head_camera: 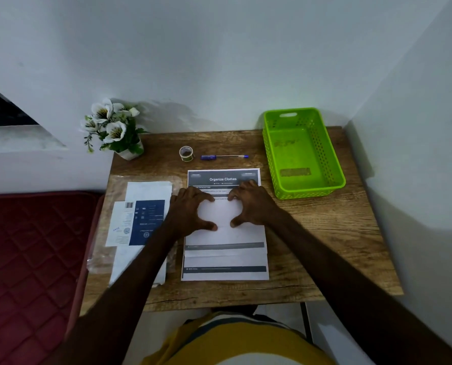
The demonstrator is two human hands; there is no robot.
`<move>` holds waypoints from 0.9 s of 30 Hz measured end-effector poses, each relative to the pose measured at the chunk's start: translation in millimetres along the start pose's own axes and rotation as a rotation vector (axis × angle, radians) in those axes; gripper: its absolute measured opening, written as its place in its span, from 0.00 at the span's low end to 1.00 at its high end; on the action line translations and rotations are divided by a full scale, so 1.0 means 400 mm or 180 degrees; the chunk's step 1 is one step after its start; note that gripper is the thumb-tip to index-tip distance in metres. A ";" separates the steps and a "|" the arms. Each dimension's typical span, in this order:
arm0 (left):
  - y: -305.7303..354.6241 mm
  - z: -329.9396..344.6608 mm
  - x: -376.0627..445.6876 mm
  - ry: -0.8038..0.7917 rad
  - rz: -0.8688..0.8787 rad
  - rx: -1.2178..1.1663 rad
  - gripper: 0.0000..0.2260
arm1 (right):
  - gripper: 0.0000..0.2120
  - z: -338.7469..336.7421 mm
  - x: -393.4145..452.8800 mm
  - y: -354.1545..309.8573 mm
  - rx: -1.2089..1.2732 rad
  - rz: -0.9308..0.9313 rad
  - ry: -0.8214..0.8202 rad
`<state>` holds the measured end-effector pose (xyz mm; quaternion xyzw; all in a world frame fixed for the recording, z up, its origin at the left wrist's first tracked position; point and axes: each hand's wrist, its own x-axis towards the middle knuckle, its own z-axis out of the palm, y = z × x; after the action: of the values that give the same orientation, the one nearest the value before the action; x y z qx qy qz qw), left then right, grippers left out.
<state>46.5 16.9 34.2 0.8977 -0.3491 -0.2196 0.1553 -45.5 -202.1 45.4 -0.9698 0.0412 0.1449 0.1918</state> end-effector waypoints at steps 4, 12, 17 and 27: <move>0.008 -0.009 0.008 -0.0151 -0.0056 -0.0112 0.36 | 0.36 -0.010 0.009 -0.009 -0.0066 0.0032 -0.0120; 0.029 -0.015 0.005 -0.0100 -0.0028 -0.0015 0.35 | 0.33 -0.027 0.001 -0.026 0.0074 0.0066 -0.0120; 0.047 -0.031 -0.008 0.0042 -0.0005 0.0243 0.33 | 0.31 -0.038 -0.011 -0.040 0.0247 0.0139 -0.0097; 0.045 0.007 -0.066 0.1140 0.0724 0.0556 0.09 | 0.12 -0.018 -0.063 -0.035 -0.0259 -0.0418 0.0614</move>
<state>17.4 22.2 47.2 0.8872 -0.4326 -0.0068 0.1602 -65.7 -191.2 64.4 -0.9868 -0.0100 0.0396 0.1564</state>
